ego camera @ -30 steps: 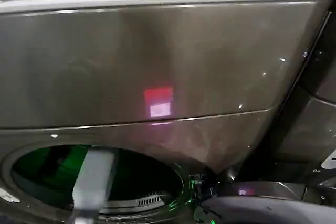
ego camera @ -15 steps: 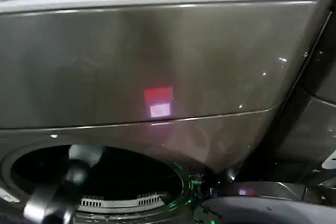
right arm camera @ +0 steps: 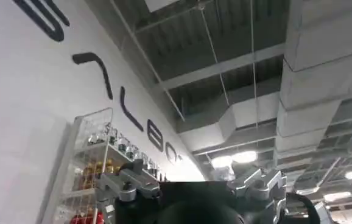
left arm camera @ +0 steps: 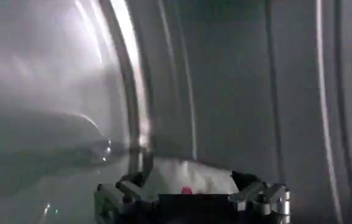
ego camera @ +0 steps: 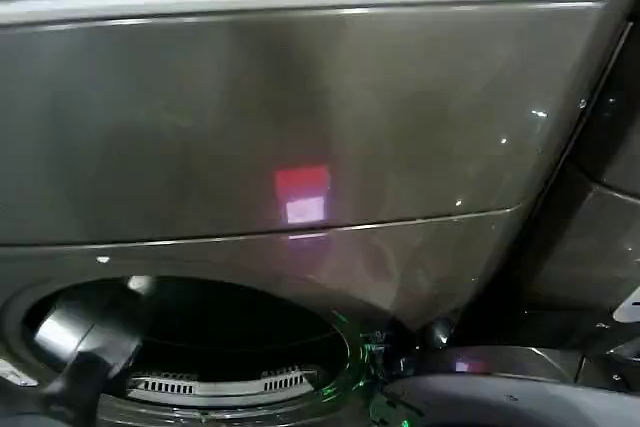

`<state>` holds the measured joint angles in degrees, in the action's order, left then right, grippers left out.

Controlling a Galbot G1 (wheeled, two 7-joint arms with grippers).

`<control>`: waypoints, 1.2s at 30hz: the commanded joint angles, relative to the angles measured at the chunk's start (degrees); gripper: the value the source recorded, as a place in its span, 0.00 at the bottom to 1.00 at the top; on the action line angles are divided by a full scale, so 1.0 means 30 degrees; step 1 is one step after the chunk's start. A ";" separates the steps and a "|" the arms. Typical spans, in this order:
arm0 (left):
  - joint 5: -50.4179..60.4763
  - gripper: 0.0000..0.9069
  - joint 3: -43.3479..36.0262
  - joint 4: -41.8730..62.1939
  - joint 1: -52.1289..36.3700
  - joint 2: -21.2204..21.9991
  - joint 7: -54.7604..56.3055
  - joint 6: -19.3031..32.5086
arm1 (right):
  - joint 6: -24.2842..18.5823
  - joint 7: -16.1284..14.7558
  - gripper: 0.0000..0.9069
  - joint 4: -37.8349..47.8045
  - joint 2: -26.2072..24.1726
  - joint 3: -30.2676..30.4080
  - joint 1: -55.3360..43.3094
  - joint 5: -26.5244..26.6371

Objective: Grasp the clothes from the dryer.

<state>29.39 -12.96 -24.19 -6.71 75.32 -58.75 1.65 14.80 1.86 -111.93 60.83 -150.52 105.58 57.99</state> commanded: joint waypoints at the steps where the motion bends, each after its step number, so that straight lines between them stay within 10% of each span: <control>1: 0.4910 1.00 -0.1672 0.2313 -0.2007 0.0562 -0.1771 0.0478 | -0.0014 0.0006 1.00 0.0017 0.0016 0.0065 -0.0074 -0.0036; 21: 0.5288 1.00 -0.0898 0.4606 -0.0952 0.1409 0.0690 0.0042 | -0.0124 -0.0066 1.00 -0.0104 0.0179 0.0546 -0.0464 -0.0490; 22: 0.5304 0.59 -0.0907 0.4619 -0.0987 0.1438 0.0577 0.0073 | -0.0127 -0.0065 1.00 -0.0111 0.0194 0.0569 -0.0492 -0.0505; 25: 0.5377 0.13 -0.0954 0.4729 -0.1175 0.1541 0.0386 0.0193 | -0.0153 -0.0059 1.00 -0.0122 0.0258 0.0691 -0.0584 -0.0560; 36: 0.4657 0.00 -0.0803 0.4672 -0.1098 0.1532 0.0763 0.0363 | -0.0178 -0.0033 1.00 -0.0116 0.0275 0.0715 -0.0556 -0.0564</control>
<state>44.47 -15.56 -10.21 -10.24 79.90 -57.01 2.68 14.29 1.70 -112.22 61.67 -148.46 103.95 56.39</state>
